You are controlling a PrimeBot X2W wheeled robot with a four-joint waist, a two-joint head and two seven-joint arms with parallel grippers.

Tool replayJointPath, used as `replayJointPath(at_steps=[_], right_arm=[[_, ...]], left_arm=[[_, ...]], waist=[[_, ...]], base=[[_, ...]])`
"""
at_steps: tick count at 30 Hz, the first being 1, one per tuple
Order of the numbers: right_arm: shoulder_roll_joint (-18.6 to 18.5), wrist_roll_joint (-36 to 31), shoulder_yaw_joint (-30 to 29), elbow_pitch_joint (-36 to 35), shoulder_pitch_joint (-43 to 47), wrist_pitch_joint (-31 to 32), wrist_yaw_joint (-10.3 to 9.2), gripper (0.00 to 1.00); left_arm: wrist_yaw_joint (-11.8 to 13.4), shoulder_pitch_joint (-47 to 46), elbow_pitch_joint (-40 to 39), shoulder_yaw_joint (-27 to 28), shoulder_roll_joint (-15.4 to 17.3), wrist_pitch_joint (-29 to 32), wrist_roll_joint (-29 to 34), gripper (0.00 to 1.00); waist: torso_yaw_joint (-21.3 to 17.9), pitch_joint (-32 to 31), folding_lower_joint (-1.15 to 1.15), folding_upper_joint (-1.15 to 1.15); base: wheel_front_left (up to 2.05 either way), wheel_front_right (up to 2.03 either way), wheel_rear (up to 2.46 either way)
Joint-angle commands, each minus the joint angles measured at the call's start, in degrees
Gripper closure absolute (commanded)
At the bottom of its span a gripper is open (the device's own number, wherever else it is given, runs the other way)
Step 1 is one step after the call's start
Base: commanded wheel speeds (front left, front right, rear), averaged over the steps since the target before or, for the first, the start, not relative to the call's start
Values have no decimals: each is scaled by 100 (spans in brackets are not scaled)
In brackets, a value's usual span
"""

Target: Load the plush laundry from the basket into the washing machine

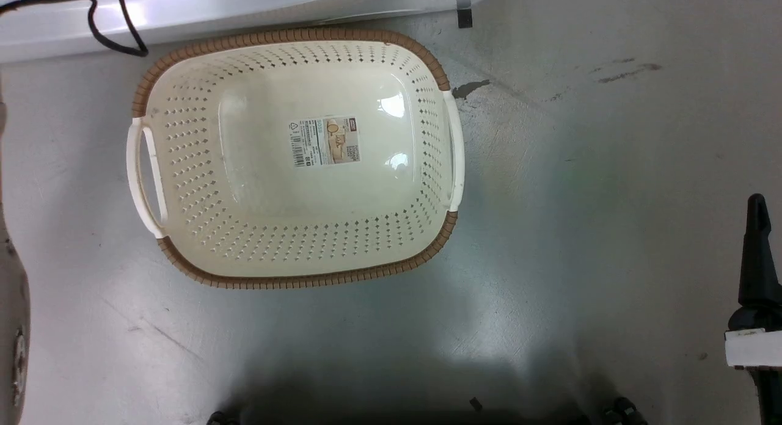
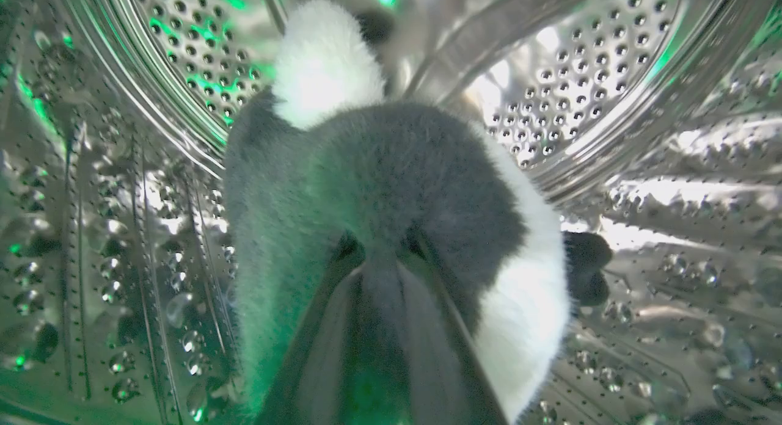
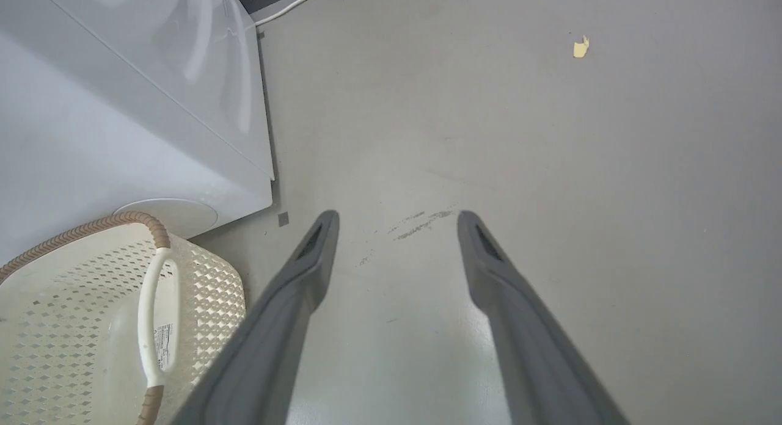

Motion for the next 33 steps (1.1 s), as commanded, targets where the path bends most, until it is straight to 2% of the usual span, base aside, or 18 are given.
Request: replayJointPath(at_steps=[1,16,24,33], right_arm=[[-33,29,-20,-42,31,21,-4,0],[-50,-59,-107,-149,-44,76,-4,0],[-38,-121,-86,-214,-60,185,-4,0],[12,-188,-91,-221,-99,311,-4,0]], left_arm=[[-5,-138,75,-12,-19,-67,-12,0],[-363,41,605,-300,-160,-302,-38,0],[-542,323,764,-524,-282,-494,-2,0],[-711,883,1009,-713,-586,-791,-71,0]], waist=[[1,8,0,0],[190,-262,0,0],[363,-658,0,0],[573,-1219,0,0]], base=[[0,0,0],[0,0,0],[0,0,0],[0,0,0]])
